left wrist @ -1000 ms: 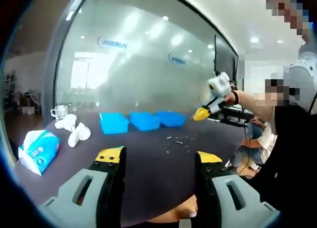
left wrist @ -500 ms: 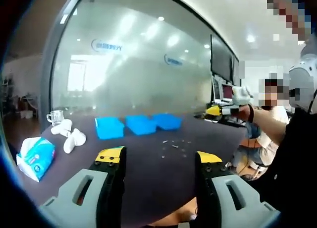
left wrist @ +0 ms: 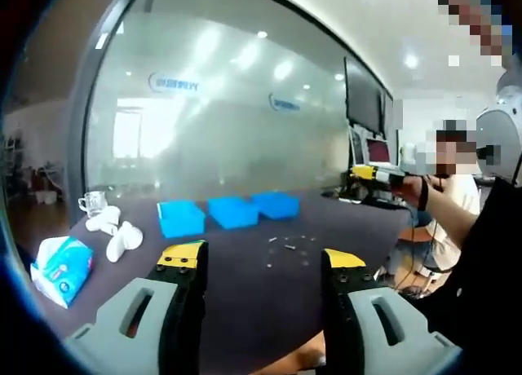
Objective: Sort the screws, nuts, and washers into the corresponding bins
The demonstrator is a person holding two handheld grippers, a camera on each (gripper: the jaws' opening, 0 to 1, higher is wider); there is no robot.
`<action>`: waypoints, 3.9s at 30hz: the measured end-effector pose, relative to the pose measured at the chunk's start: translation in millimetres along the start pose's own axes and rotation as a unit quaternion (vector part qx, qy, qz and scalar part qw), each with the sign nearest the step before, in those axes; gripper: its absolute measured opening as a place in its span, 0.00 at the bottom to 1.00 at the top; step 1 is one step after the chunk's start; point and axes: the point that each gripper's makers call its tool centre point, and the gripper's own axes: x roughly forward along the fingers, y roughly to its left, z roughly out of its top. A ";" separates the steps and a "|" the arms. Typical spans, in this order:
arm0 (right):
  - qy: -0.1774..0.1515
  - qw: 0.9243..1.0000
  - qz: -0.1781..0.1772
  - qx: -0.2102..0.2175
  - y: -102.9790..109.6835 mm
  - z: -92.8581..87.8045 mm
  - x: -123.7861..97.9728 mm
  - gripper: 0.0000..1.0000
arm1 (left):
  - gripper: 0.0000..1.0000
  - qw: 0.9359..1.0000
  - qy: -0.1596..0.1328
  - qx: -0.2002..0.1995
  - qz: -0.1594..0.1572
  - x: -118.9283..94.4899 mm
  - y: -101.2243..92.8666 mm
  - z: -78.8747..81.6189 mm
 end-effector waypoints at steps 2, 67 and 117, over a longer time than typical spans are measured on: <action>-0.001 1.000 -0.003 -0.006 -2.1 2.2 10.5 0.00 | 0.54 1.000 -0.002 0.001 0.000 -0.4 -0.4 0.9; 0.085 0.996 -0.031 -0.006 -40.9 -61.5 235.3 0.30 | 0.54 0.999 -0.023 -0.013 0.022 -18.7 2.3 8.1; 0.059 0.995 0.068 0.040 -39.3 -40.8 -71.5 0.40 | 0.54 1.000 0.026 -0.006 -0.012 9.9 1.1 -13.8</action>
